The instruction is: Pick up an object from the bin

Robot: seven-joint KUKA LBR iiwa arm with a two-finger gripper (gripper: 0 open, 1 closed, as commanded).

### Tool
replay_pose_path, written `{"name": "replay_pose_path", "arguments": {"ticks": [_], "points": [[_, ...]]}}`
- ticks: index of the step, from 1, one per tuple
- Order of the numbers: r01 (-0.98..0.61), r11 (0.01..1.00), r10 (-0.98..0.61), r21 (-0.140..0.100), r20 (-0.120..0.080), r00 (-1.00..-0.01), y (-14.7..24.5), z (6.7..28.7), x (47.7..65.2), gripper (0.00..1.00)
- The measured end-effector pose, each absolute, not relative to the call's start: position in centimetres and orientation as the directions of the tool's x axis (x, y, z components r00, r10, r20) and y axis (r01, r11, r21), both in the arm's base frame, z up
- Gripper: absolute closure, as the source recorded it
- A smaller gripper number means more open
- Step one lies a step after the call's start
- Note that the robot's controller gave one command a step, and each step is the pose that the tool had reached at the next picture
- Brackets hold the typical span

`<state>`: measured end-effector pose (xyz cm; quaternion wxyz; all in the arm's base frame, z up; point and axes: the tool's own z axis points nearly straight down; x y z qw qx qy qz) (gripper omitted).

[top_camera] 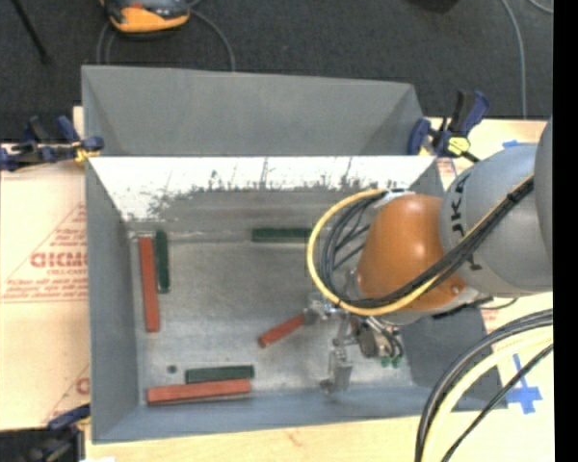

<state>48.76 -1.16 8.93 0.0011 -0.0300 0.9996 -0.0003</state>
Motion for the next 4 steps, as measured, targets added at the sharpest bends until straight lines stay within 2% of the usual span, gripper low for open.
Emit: {"name": "replay_pose_path", "arguments": {"ticks": [2,3,4], "points": [[-0.054,0.999,-0.054,-0.002,0.002,-0.999,-0.8,8.8,49.5,0.0],[-0.055,0.999,-0.055,0.001,-0.004,-0.999,2.5,10.7,52.1,0.0],[0.007,1.0,0.007,0.002,-0.009,-1.0,2.8,10.2,53.2,0.0]]}}
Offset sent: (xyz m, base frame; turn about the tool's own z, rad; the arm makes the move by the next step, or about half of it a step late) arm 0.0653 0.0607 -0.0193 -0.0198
